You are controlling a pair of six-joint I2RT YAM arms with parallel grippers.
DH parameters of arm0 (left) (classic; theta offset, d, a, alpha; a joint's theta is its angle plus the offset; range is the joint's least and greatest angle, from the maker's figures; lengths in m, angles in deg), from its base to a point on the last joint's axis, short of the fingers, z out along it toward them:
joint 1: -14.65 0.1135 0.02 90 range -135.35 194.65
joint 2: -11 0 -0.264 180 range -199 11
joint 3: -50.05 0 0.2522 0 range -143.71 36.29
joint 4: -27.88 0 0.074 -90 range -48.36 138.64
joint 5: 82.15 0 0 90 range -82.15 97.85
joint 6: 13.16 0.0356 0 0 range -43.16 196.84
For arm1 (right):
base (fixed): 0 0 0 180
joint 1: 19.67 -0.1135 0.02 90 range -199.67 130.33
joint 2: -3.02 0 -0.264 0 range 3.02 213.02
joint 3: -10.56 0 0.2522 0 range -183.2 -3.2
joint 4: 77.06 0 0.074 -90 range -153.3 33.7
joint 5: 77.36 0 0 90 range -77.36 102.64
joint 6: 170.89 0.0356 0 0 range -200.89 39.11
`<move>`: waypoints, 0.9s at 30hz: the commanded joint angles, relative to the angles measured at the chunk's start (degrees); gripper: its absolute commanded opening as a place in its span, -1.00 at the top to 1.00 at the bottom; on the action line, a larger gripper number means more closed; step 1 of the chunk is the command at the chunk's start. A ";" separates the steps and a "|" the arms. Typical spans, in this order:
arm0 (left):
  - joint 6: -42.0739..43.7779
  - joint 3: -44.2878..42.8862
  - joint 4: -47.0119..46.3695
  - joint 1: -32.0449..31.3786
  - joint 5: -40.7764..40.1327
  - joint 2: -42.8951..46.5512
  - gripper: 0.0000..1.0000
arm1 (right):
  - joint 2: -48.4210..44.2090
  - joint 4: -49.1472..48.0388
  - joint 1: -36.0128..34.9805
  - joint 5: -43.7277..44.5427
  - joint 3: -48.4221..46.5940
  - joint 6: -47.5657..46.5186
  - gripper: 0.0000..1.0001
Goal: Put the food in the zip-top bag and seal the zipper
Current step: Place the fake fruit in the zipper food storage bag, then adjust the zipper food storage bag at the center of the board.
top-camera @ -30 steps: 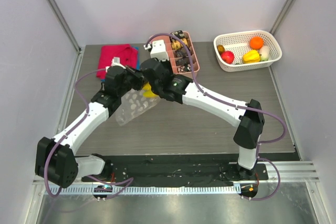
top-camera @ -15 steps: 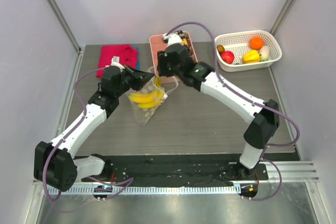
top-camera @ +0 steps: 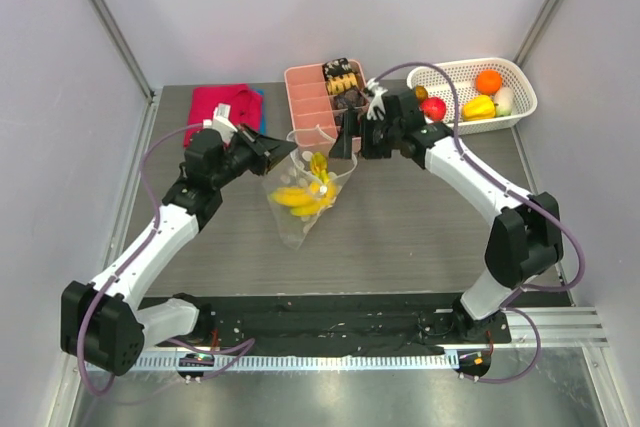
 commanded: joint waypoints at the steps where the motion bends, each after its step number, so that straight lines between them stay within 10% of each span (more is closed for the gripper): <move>1: 3.00 -0.17 -3.54 0.43 3.46 2.05 1.00 | -1.23 -1.88 -0.98 -9.68 4.40 -1.43 -0.99; 11: 10.10 0.80 5.59 1.04 2.67 6.10 1.00 | -5.09 -3.65 -0.98 -12.07 8.11 -0.21 0.20; 14: 16.17 -1.91 15.15 1.40 3.37 6.54 0.99 | -7.82 -3.20 -0.98 -12.33 8.11 0.32 0.97; 19: 32.16 -16.05 42.43 1.40 -1.63 2.60 1.00 | -9.05 -4.95 -3.17 -17.15 6.80 6.90 0.98; 27: 42.20 -22.14 51.56 1.31 1.09 3.37 1.00 | -8.70 -9.53 -8.27 -22.70 0.38 15.97 0.98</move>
